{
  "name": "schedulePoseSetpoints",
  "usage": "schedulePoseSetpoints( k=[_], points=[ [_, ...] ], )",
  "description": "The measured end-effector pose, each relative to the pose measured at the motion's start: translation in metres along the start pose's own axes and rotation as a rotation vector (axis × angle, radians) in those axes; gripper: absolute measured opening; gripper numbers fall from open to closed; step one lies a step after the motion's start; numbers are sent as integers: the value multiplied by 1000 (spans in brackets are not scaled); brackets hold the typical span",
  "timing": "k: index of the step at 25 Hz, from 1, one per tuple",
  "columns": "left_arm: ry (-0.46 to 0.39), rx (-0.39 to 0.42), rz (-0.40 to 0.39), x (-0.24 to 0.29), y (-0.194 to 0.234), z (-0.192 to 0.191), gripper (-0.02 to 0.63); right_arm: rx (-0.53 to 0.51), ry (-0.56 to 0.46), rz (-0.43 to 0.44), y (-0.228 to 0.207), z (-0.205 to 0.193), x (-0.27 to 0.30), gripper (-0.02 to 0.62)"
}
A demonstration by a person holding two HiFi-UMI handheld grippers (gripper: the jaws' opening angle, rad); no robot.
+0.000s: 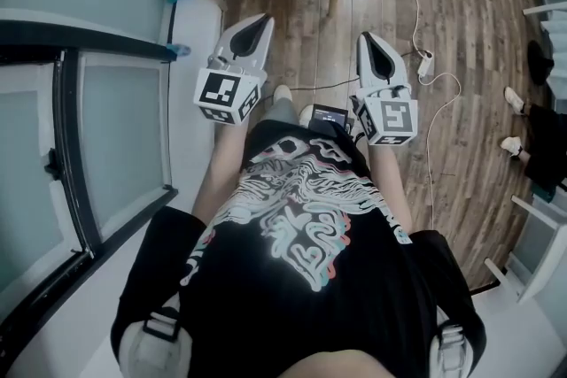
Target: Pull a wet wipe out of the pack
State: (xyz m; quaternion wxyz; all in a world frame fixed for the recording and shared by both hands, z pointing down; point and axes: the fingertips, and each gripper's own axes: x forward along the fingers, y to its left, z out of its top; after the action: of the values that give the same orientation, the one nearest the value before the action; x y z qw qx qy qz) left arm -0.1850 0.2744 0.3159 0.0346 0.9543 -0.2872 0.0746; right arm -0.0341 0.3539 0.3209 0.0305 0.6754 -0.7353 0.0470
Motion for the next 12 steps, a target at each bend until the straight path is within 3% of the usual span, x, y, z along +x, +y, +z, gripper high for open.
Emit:
schedulePoseSetpoints(
  k=[12],
  points=[
    [-11, 7, 19, 32, 21, 5, -12, -16, -1, 8, -19, 5, 29, -2]
  ],
)
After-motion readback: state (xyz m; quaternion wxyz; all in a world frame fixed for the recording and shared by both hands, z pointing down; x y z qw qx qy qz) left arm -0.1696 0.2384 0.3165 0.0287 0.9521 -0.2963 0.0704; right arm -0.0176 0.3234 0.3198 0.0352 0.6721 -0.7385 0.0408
